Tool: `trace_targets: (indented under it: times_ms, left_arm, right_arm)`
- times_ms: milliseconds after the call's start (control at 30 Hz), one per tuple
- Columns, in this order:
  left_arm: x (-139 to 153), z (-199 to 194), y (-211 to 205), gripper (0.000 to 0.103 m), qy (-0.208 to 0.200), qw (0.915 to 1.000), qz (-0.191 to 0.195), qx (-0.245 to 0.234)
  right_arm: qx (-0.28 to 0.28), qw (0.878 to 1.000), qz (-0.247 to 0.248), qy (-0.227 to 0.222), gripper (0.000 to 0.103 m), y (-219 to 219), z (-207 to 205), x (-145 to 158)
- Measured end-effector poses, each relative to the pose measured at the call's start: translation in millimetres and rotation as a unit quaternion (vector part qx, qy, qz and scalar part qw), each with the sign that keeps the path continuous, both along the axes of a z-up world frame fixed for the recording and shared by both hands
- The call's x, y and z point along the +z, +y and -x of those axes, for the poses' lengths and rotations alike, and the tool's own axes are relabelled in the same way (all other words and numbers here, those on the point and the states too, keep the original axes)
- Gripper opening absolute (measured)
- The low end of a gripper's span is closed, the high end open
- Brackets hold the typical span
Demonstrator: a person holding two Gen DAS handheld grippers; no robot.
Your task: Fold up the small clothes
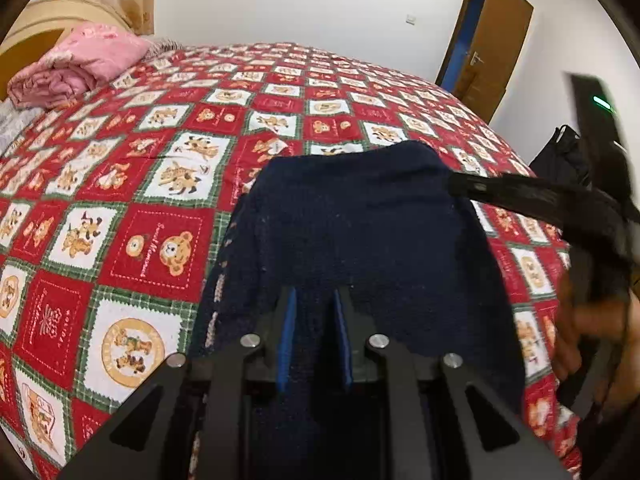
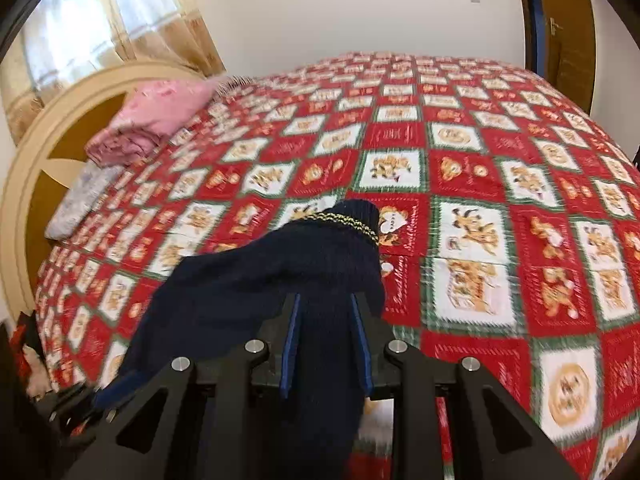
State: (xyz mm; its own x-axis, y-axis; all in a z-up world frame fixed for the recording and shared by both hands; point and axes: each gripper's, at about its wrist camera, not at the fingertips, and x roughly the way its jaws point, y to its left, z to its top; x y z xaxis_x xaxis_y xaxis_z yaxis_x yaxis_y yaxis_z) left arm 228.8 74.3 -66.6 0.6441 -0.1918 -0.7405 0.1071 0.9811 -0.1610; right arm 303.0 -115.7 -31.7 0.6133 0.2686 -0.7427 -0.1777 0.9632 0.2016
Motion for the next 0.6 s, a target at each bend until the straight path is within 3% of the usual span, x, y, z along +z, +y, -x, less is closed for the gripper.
trace_targets:
  times_ms: [100,233,400,600]
  left_arm:
    - [0.3,-0.3,-3.1,0.025,-0.008,0.9998,-0.019,-0.003]
    - [-3.2,0.1,-3.5,0.025,-0.018,0.9995,-0.025,-0.001]
    - [-5.4,-1.9,-5.4,0.025,-0.029,0.9990,-0.035,0.005]
    - [-6.1,-3.8,-3.1,0.026,-0.027,0.9992,-0.028,0.009]
  right_arm:
    - [0.011,0.999,0.038,0.028,0.029,19.3,-23.8,-25.9]
    - [0.028,0.994,0.104,0.023,0.036,39.0,-36.5,-33.8]
    - [0.039,0.992,0.116,0.039,0.045,50.0,-57.2,-40.1]
    - [0.038,0.992,0.116,0.034,0.046,52.6,-59.6,-42.3]
